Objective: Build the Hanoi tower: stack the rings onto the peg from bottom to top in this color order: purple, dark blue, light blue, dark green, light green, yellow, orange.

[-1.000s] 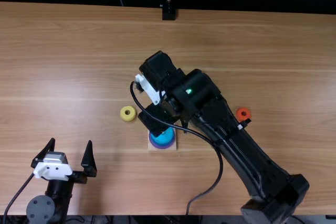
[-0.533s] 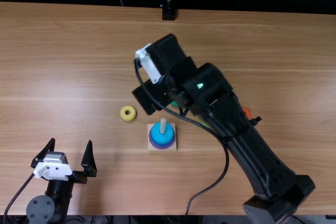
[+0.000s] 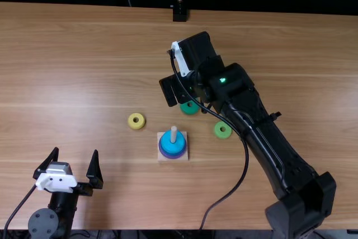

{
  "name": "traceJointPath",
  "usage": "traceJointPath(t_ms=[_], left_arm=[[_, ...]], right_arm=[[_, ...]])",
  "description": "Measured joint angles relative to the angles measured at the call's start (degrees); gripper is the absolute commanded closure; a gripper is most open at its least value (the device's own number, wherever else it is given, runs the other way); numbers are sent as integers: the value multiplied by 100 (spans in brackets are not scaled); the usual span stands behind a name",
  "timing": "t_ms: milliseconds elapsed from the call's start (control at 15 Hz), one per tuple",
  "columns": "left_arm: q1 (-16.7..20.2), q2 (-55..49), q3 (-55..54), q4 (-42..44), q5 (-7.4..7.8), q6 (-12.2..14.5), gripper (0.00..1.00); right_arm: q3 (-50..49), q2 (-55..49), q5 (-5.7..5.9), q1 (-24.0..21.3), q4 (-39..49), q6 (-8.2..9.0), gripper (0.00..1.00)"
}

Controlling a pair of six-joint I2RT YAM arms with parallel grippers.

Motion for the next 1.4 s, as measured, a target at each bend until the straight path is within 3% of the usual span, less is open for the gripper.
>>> traceJointPath(t_ms=[133,200,467,667,1400], left_arm=[[0,2,0,2,-2,0,0],[0,0,0,2,-4,0,0],[0,0,0,2,0,-2,0],[0,0,0,0,-2,0,0],[0,0,0,0,-2,0,0]], right_arm=[[-560,13,0,-44,660,407,0],[-763,79,0,-44,876,503,0],[-1266,632,-17,-192,1189,581,0],[-1266,765,-17,-485,1211,568,0],[-1266,1047,-20,-590,1239,-7,0]])
